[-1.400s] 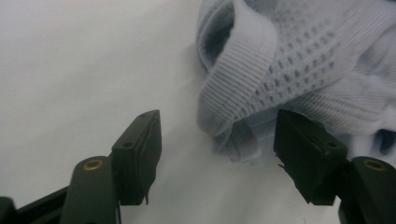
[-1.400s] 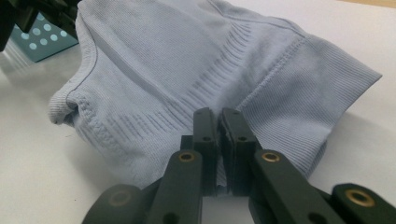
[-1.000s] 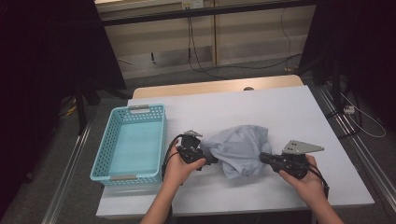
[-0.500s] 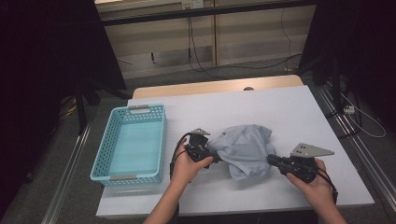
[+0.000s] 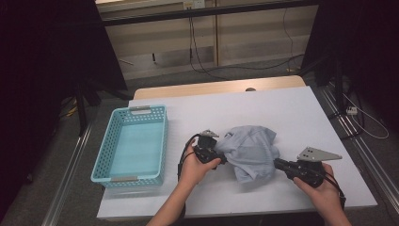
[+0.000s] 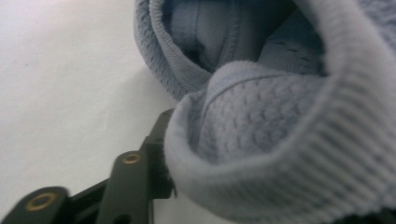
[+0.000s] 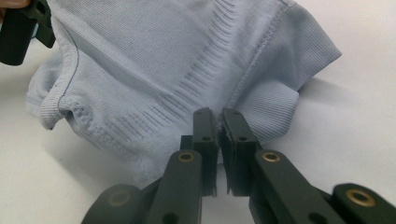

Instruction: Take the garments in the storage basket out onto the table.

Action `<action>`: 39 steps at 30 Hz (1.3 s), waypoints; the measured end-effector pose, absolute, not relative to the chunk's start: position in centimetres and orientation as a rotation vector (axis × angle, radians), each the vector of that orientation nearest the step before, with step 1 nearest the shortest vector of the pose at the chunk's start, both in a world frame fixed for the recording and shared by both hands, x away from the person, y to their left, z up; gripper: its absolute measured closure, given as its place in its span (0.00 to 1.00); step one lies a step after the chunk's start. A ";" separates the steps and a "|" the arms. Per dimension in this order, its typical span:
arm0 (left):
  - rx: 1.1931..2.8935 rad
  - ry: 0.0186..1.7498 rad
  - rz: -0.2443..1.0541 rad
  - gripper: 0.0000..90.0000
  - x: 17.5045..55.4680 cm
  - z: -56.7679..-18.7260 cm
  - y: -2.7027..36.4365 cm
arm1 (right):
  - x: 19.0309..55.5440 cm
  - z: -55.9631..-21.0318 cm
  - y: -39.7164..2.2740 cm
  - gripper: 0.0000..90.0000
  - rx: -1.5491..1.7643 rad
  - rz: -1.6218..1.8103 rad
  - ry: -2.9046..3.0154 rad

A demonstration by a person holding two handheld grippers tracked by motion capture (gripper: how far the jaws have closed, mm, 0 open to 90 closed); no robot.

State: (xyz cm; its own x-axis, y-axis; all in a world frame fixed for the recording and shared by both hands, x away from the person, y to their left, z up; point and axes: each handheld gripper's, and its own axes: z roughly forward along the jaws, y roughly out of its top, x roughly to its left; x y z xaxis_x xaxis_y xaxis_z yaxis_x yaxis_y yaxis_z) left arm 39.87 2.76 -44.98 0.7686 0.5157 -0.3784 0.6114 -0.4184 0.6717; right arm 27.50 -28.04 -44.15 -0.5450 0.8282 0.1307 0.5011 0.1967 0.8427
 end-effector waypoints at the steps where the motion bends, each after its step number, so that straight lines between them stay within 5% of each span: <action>1: 2.104 0.844 -0.140 0.66 39.9 -45.0 2.8 | 27.5 -44.2 -28.1 0.97 1.244 1.274 2.137; 8: 2.084 0.897 -0.173 0.94 40.1 -44.8 3.4 | 27.5 -44.3 -28.1 0.95 1.254 1.242 2.143; 15: 2.070 0.922 -0.175 0.96 40.4 -44.3 4.1 | 27.7 -43.4 -28.5 0.81 1.263 1.328 2.062; 21: 2.049 0.926 -0.158 0.96 40.5 -43.5 4.9 | 28.2 -43.9 -28.2 0.59 1.266 1.306 2.092; 31: 2.058 0.917 -0.163 0.95 40.4 -43.7 5.0 | 28.8 -44.3 -26.5 0.41 1.281 1.348 2.165; 33: 2.063 0.920 -0.168 0.95 40.4 -43.8 5.0 | 29.0 -44.6 -26.0 0.45 1.278 1.285 2.187; 38: 2.066 0.926 -0.157 0.95 40.4 -43.4 5.2 | 29.3 -44.4 -25.8 0.92 1.250 1.264 2.202; 39: 2.067 0.923 -0.159 0.95 40.4 -43.3 5.2 | 29.3 -44.0 -26.1 0.93 1.260 1.284 2.178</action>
